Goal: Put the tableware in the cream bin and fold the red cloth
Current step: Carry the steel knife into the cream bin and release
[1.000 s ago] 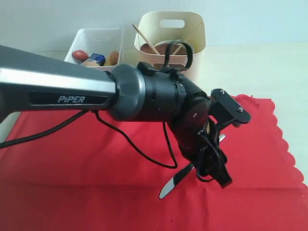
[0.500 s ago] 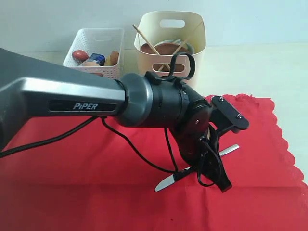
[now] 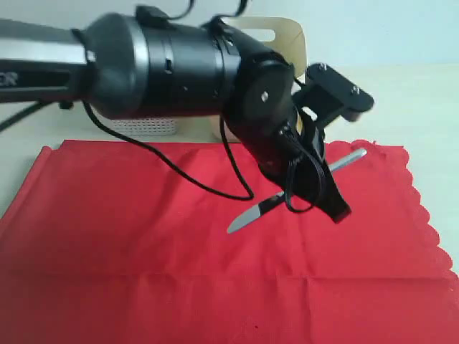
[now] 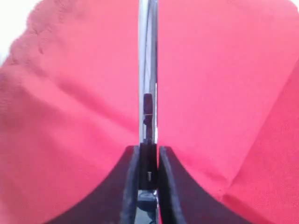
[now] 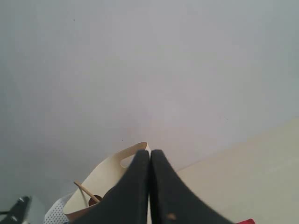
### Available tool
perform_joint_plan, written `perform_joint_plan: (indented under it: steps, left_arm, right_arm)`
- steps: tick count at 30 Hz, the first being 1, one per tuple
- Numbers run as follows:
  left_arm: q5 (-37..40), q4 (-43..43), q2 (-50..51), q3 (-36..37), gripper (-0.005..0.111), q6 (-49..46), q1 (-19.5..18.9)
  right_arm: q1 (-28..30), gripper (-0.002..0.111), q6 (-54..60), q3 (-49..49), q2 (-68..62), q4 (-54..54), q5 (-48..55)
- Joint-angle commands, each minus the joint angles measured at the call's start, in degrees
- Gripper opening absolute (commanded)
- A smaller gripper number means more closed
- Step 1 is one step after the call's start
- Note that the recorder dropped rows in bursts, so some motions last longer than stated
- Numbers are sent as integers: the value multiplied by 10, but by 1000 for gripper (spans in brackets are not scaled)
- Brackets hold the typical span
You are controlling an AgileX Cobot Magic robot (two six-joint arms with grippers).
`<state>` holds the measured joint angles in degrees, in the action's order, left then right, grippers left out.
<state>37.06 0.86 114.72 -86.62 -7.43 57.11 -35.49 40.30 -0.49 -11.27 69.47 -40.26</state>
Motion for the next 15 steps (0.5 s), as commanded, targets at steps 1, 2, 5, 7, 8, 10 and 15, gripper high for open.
perform_joint_plan:
  steps: [1,2,5,7,8,10,15]
  left_arm:
    - [-4,-4,-47,0,0,0,-32]
    - [-4,-4,-55,0,0,0,-40]
    - [-22,-4,-74,0,0,0,-63]
    - [-54,-4,-84,0,0,1,-80]
    - [-75,-4,-87,0,0,1,-86]
    - [-129,-3,-90,0,0,8,-101]
    - [-277,-2,-80,0,0,34,-133]
  right_arm:
    - [2,0,2,2,1,-5,-2]
    - [2,0,2,2,1,-5,-2]
    - [2,0,2,2,1,-5,-2]
    - [2,0,2,2,1,-5,-2]
    - [2,0,2,2,1,-5,-2]
    - [2,0,2,2,1,-5,-2]
    - [2,0,2,2,1,-5,-2]
